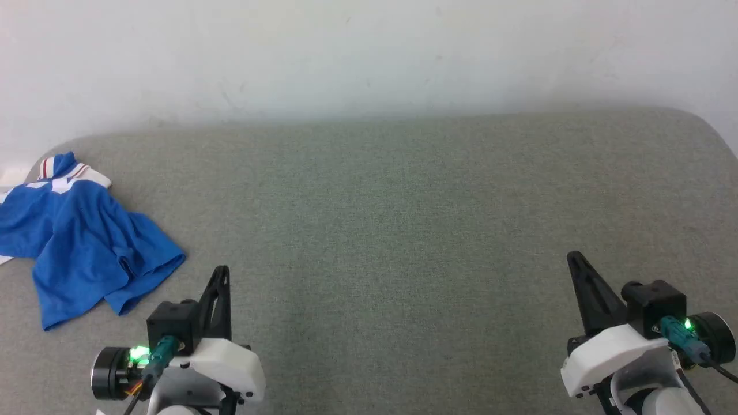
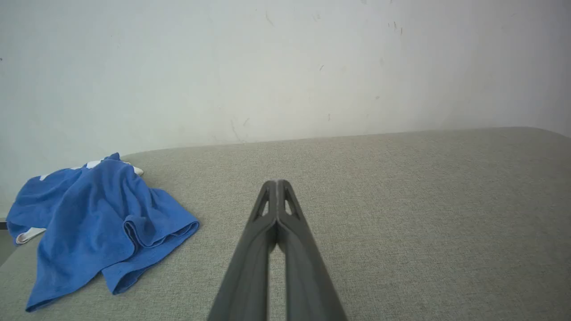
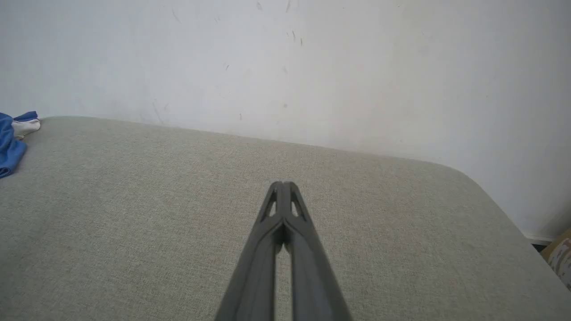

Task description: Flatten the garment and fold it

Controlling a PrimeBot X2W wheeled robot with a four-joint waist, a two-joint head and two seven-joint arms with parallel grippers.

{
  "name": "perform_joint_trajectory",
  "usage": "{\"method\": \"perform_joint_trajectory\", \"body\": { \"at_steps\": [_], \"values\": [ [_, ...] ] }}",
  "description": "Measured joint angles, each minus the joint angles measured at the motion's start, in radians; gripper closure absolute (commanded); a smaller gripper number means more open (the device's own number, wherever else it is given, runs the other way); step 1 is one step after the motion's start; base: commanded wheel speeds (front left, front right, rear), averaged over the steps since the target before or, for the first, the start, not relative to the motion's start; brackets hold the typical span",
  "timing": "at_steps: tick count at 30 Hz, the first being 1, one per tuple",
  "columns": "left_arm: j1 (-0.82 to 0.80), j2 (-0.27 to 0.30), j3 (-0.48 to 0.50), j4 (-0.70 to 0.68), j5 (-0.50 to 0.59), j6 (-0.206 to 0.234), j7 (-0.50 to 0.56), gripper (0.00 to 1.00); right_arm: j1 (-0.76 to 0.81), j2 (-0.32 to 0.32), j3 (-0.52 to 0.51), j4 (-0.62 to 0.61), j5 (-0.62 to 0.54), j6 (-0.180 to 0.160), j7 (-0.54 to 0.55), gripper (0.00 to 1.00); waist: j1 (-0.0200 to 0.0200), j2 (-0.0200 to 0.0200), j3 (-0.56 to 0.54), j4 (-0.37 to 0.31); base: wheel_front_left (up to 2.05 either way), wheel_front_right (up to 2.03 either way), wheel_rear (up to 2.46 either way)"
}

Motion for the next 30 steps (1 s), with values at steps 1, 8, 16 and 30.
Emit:
{"method": "perform_joint_trajectory", "body": {
  "at_steps": [1,8,16,30],
  "values": [
    [0.000,0.000,0.000,0.000,0.000,0.000,0.000,1.00,0.000,0.000,0.000,0.000,0.000,0.000,0.000,1.00,0.0000,0.0000,0.000,0.000,0.00,0.00,0.00],
    [0.000,0.000,0.000,0.000,0.000,0.000,0.000,1.00,0.000,0.000,0.000,0.000,0.000,0.000,0.000,1.00,0.0000,0.0000,0.000,0.000,0.00,0.00,0.00],
    [0.000,0.000,0.000,0.000,0.000,0.000,0.000,1.00,0.000,0.000,0.000,0.000,0.000,0.000,0.000,1.00,0.0000,0.0000,0.000,0.000,0.00,0.00,0.00],
    [0.001,0.000,-0.001,-0.004,-0.004,0.001,-0.011,0.00,0.000,-0.001,-0.022,0.008,0.010,0.000,-0.011,0.00,0.0000,0.0000,0.003,0.001,0.00,0.00,0.00]
  ]
}}
